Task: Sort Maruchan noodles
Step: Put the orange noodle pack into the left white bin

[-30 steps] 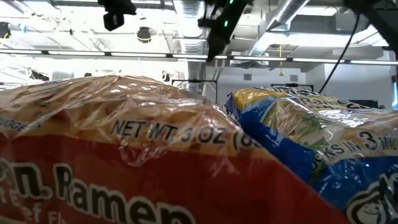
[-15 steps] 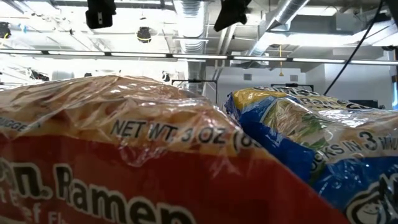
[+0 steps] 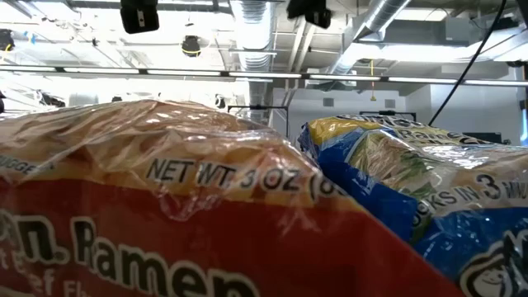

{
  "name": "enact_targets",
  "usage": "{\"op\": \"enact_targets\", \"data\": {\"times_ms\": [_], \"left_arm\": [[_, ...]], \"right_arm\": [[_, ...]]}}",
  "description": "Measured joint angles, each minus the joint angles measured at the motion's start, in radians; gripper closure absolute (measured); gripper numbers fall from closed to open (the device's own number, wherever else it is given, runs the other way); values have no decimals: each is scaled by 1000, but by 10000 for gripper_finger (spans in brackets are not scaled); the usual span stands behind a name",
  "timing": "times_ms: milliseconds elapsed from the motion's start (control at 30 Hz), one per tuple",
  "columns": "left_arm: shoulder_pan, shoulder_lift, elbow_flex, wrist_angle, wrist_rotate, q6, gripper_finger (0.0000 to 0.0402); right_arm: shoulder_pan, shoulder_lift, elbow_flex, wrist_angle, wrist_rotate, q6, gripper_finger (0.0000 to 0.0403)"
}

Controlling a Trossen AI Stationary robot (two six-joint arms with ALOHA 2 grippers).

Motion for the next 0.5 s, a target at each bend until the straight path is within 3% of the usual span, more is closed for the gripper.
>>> {"op": "enact_targets", "data": {"times_ms": [300, 500], "left_arm": [[-65, 80, 0, -74, 111, 97, 372], [-107, 142, 0, -225, 116, 174, 372]], "right_arm": [[218, 0, 0, 29, -4, 216, 319], [366, 0, 0, 93, 159, 369, 321]]}}
